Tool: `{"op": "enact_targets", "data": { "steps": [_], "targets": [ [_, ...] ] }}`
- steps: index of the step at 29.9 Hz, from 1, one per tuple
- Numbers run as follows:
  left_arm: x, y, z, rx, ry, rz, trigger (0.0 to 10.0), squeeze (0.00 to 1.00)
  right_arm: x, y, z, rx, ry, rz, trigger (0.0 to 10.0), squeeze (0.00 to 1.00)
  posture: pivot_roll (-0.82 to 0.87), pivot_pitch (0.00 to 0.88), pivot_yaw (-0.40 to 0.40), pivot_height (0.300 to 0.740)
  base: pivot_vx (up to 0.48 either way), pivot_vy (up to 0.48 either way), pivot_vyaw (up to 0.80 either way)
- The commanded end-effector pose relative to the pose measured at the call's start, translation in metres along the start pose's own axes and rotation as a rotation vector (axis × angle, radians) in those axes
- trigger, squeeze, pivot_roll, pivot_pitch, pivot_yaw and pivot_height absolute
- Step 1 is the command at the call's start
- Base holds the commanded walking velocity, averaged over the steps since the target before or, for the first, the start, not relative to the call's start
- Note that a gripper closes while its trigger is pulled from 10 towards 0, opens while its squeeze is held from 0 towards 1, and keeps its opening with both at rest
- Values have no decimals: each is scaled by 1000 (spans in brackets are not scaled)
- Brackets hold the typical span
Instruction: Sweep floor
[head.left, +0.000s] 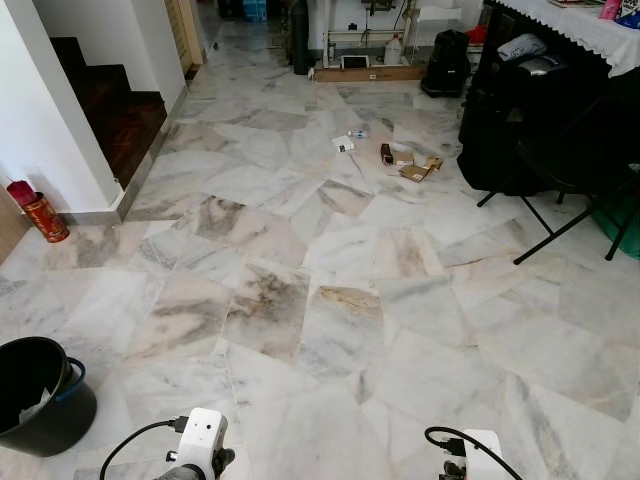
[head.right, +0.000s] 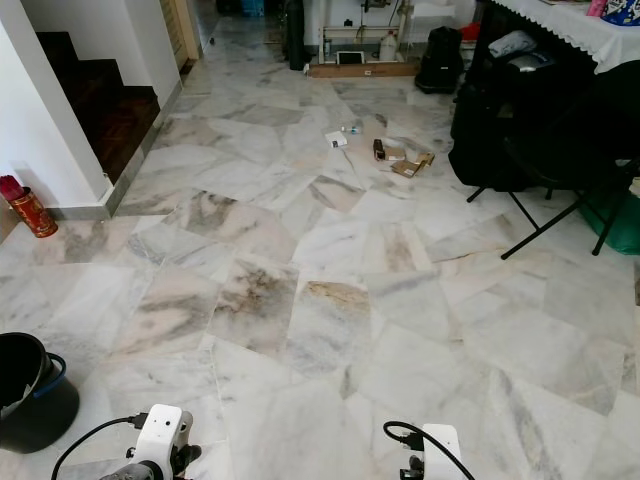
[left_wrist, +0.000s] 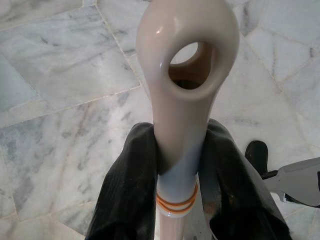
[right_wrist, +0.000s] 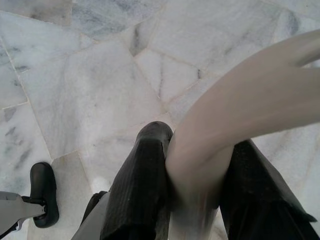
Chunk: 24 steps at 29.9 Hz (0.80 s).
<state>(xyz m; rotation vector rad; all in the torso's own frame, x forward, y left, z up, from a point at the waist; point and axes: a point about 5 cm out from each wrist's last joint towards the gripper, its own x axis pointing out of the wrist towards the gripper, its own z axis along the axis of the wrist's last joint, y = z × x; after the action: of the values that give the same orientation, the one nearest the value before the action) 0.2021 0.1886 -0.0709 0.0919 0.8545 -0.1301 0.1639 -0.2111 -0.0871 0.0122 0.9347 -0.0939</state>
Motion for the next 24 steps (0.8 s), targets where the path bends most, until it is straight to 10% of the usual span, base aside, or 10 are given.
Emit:
{"op": "enact_targets", "data": {
  "steps": [1, 24],
  "targets": [
    [-7, 3, -28, 1, 100, 6, 10000, 0, -7, -13, -14, 298, -61, -72, 10000, 0, -120, 0, 11, 740, 0, 0, 0],
    [-12, 18, -37, 37, 162, 14, 10000, 0, -9, -13, -22, 289, -29, -99, 10000, 0, -138, 0, 21, 740, 0, 0, 0]
  ]
}}
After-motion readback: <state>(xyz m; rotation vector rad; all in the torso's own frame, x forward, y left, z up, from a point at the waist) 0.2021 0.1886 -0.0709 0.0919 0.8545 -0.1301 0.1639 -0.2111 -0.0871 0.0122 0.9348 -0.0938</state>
